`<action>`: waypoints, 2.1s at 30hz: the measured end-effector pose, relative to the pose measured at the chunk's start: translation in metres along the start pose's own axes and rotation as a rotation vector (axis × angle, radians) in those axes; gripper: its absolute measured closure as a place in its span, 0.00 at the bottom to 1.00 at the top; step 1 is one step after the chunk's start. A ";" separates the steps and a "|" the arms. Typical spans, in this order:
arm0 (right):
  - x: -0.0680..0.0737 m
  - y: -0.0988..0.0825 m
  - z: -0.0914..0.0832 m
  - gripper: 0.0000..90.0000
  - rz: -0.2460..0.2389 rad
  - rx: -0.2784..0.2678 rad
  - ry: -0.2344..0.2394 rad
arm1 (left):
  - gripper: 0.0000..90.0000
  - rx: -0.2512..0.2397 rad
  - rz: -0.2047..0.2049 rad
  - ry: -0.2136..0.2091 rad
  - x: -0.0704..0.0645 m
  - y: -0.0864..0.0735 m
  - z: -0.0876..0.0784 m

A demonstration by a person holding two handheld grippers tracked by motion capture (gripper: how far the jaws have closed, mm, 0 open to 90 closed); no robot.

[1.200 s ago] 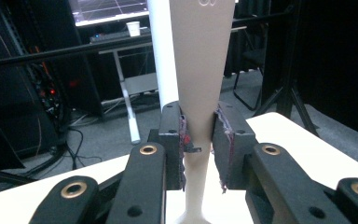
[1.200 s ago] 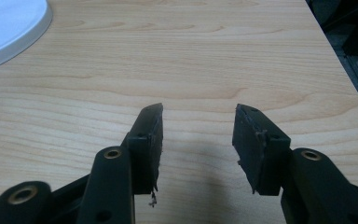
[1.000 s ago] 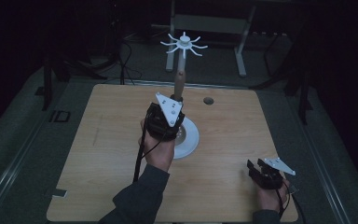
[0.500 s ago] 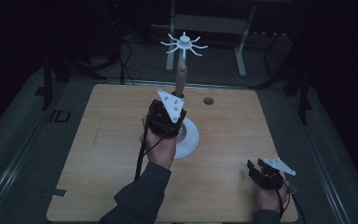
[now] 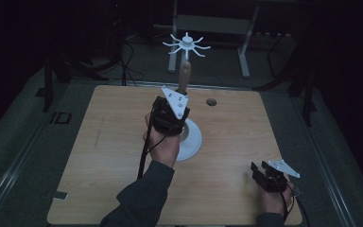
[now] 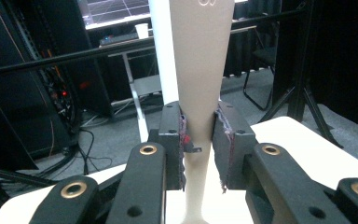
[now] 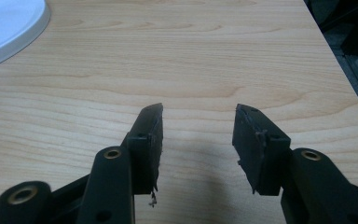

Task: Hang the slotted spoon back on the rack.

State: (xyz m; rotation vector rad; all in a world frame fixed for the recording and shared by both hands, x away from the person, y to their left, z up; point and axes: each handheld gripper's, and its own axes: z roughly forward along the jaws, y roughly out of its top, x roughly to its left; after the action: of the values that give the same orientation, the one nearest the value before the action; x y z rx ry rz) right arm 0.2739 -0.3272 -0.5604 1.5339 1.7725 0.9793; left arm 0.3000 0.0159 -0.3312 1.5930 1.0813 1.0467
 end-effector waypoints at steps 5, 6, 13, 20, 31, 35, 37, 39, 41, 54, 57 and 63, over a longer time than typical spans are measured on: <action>0.000 0.000 0.000 0.58 0.001 0.000 0.000 | 0.83 -0.001 0.000 0.007 0.001 0.004 0.001; 0.000 0.000 0.000 0.58 0.001 0.000 0.000 | 0.83 -0.001 -0.001 0.007 0.002 0.004 0.001; 0.000 0.000 0.000 0.58 0.000 0.000 0.000 | 0.83 0.008 0.008 0.010 0.002 0.006 0.004; -0.001 0.000 0.000 0.58 0.002 0.002 -0.001 | 0.83 0.019 0.008 0.016 0.003 0.007 0.008; -0.001 0.000 0.001 0.58 0.000 0.004 0.000 | 0.83 0.038 0.013 0.022 0.004 0.007 0.016; -0.001 0.000 0.001 0.58 0.000 0.003 0.000 | 0.83 0.043 0.013 0.029 0.005 0.007 0.018; -0.002 0.000 0.001 0.58 0.000 0.002 0.000 | 0.83 0.046 0.012 0.029 0.006 0.007 0.019; -0.003 0.000 0.000 0.58 0.003 0.000 0.000 | 0.83 0.045 0.011 0.032 0.005 0.007 0.020; -0.003 0.000 0.000 0.58 0.006 0.000 -0.001 | 0.83 0.047 0.014 0.032 0.005 0.007 0.021; -0.002 0.000 0.000 0.58 0.000 0.004 0.000 | 0.83 0.052 0.012 0.033 0.007 0.010 0.024; -0.002 0.000 0.001 0.58 0.002 0.004 0.001 | 0.83 0.050 0.013 0.040 0.008 0.011 0.026; -0.002 0.000 0.000 0.58 0.002 0.005 0.000 | 0.83 0.056 0.015 0.040 0.008 0.011 0.029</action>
State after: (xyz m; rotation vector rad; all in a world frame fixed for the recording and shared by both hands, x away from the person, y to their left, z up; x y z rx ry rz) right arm 0.2744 -0.3292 -0.5609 1.5384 1.7756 0.9768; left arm 0.3316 0.0148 -0.3255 1.6328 1.1365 1.0708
